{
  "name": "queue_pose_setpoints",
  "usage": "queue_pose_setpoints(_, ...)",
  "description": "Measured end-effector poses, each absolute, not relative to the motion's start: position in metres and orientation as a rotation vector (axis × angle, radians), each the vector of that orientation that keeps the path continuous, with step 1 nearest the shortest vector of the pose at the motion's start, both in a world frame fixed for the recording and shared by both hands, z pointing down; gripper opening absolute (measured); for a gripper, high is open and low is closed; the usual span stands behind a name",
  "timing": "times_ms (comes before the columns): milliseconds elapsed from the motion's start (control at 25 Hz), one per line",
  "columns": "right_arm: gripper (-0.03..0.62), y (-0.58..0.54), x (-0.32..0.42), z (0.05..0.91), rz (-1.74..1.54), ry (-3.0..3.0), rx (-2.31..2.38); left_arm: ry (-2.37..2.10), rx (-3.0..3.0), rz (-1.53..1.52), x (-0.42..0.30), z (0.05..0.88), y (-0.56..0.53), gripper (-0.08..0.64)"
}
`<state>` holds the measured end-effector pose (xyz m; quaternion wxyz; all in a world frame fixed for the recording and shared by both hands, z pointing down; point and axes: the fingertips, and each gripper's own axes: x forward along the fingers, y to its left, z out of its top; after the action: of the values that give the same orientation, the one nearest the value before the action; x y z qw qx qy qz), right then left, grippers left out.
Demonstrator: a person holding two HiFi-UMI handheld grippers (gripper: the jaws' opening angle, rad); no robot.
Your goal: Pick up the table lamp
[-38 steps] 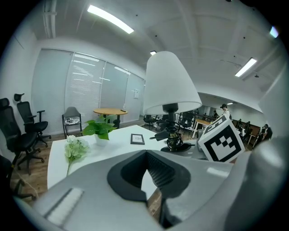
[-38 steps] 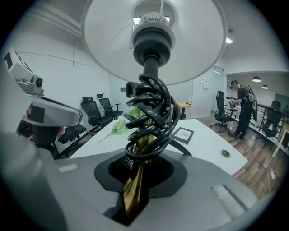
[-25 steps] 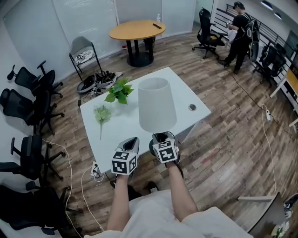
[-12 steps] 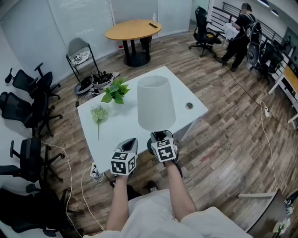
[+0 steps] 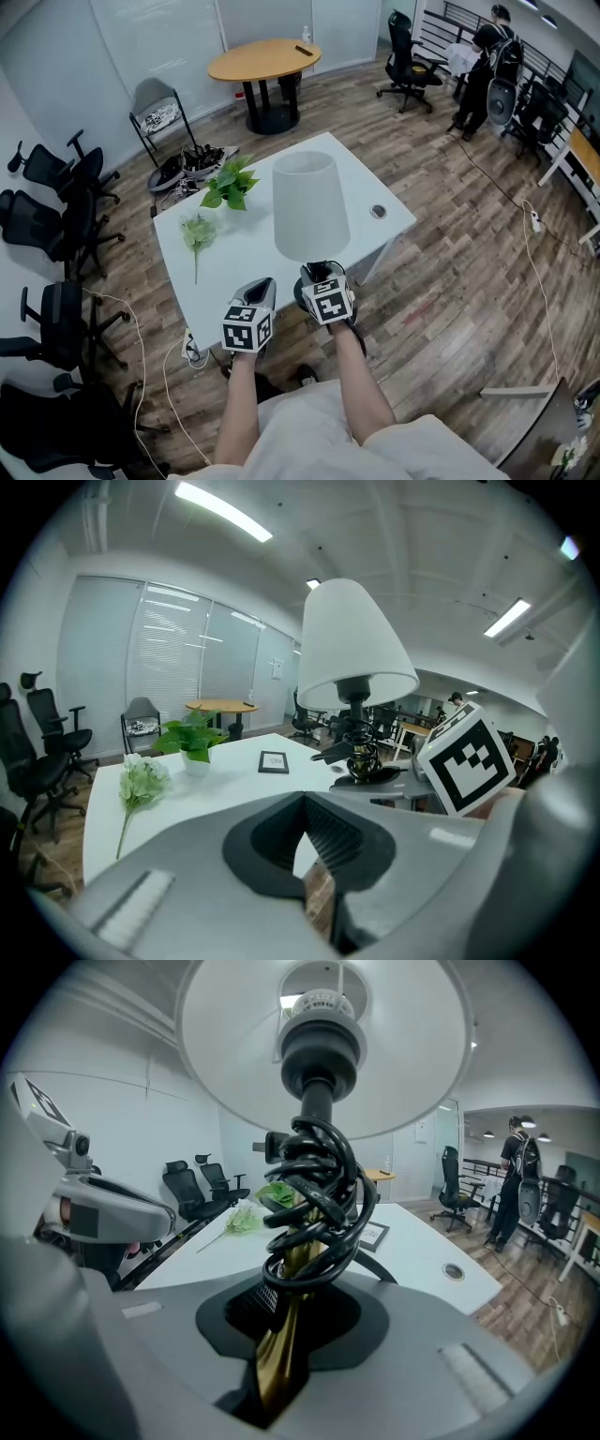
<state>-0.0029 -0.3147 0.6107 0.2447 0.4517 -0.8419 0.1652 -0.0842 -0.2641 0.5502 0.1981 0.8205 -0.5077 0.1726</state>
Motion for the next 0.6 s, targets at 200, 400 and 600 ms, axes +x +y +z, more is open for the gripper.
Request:
queue_pose_setpoints(200, 0.103, -0.3135, -0.0023, 0.6146, 0.459, -2.299, 1.213, -1.427, 2.287, 0.486, -0.0847, 0.5535, -0.2631, 0.000)
queue_pose_setpoints(400, 0.103, -0.3155, -0.0064, 0.6088, 0.462, -2.322, 1.207, -1.417, 2.277, 0.501, -0.0852, 0.5581, -0.2623, 0.000)
queue_pose_setpoints(600, 0.103, -0.3143, -0.0115, 0.6119, 0.498, -2.335, 1.176, -1.415, 2.278, 0.519, -0.0871, 0.5581, -0.2626, 0.000)
